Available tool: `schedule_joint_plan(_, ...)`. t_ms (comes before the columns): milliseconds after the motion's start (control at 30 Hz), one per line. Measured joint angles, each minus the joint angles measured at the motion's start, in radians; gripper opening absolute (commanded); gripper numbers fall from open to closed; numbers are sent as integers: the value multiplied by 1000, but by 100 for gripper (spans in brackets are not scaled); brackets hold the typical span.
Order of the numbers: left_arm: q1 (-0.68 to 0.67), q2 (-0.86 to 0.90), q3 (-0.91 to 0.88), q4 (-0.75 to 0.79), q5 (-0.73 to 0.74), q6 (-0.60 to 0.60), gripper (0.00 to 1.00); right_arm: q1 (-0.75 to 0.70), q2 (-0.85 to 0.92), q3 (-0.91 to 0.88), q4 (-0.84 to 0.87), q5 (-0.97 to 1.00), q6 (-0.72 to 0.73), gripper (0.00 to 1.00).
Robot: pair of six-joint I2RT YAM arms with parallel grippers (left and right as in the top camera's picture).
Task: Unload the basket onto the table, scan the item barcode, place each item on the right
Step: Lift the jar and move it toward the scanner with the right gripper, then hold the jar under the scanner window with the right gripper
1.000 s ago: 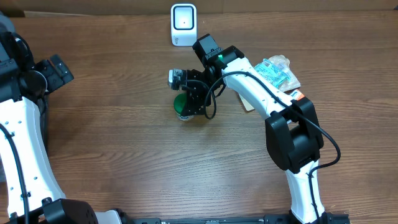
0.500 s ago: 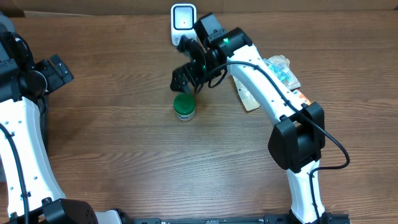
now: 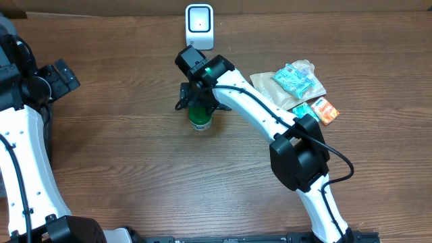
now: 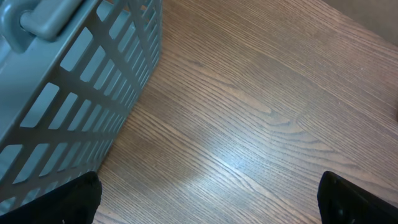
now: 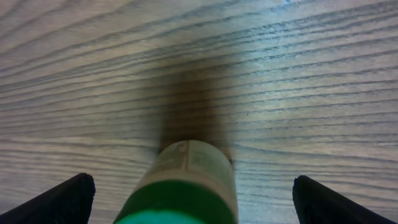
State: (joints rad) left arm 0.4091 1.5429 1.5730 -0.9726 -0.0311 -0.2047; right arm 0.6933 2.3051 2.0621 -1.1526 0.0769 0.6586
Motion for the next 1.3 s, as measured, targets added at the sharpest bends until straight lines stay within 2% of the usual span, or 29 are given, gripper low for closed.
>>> schedule_joint_plan(167,0,0,0,0,0,0,100,-5,10,-17,9,-60,-27,84)
schedule_joint_plan(400,0,0,0,0,0,0,100,-5,10,-17,-2,-174,-144,82)
schedule_joint_plan(700,0,0,0,0,0,0,100,-5,10,-19,-65,-169,-190,59)
schedule_joint_plan(1000,0,0,0,0,0,0,100,-6,10,-10,-69,-164,-211,59)
schedule_joint_plan(1100,0,0,0,0,0,0,100,-18,11,26,-84,-245,-318,59)
schedule_joint_plan(1300,0,0,0,0,0,0,99,-96,-12,145,-143,-620,-671,63)
